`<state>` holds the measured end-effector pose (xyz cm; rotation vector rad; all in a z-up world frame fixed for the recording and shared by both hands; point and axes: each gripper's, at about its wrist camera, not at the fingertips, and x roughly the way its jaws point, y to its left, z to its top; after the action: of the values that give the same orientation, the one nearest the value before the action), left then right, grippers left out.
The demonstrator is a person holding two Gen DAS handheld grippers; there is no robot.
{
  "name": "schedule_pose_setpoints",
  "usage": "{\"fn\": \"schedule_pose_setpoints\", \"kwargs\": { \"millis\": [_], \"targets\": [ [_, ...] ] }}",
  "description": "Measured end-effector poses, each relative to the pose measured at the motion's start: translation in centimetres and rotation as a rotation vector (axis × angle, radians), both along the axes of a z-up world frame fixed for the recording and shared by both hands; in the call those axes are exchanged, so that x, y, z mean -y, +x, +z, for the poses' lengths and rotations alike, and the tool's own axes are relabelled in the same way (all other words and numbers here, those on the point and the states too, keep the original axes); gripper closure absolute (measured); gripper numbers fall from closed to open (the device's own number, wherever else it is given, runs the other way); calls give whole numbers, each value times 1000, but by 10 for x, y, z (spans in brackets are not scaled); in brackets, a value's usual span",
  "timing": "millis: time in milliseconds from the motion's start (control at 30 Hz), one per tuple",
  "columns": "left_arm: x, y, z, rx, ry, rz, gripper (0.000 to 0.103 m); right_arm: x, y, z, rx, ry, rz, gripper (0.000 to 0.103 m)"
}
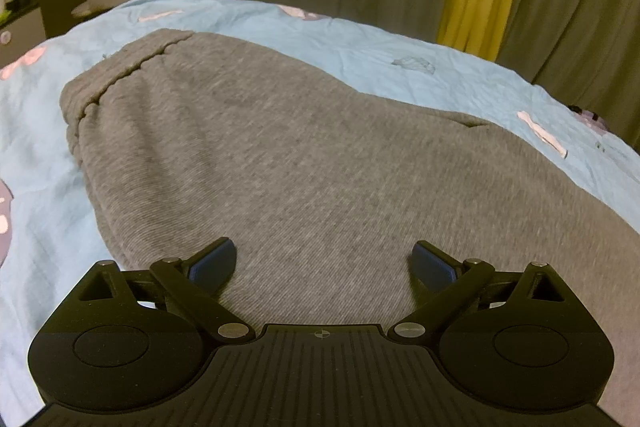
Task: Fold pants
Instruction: 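Grasp the folded pants edge with the right tool and lift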
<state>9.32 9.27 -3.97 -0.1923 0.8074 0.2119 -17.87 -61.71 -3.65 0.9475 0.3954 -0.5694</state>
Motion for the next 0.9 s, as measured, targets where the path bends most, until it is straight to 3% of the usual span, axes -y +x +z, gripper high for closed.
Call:
{"fn": "schedule_pose_setpoints", "kwargs": {
  "millis": [100,167,200,367,500,567,633,700,800,900],
  "targets": [
    [1,1,0,-3,7,-2,3,5,0,-5,41,42,-25,76],
    [0,0,1,-2,3,2,3,6,1,-5,45,41,-27,83],
    [0,0,2,2,-5,7,4,4,1,-2,36,24,-24,88],
    [-9,-10,14,58,-66,74,4,-9,8,21,10,-76,-17,89],
    [-13,-24,28,134,-68,109,4,-43,34,63,-46,-256,33,90],
    [-9,-28,35,164,-32,103,4,-74,55,91,-11,-358,124,90],
    [-3,-33,42,196,24,87,4,-123,82,117,46,-446,289,90],
    [5,-37,48,218,75,61,4,-169,104,126,107,-448,479,90],
    [10,-42,51,231,84,30,4,-238,138,104,92,-382,771,89],
    [11,-47,53,237,75,4,4,-293,164,51,-101,-326,993,89]
  ]
}}
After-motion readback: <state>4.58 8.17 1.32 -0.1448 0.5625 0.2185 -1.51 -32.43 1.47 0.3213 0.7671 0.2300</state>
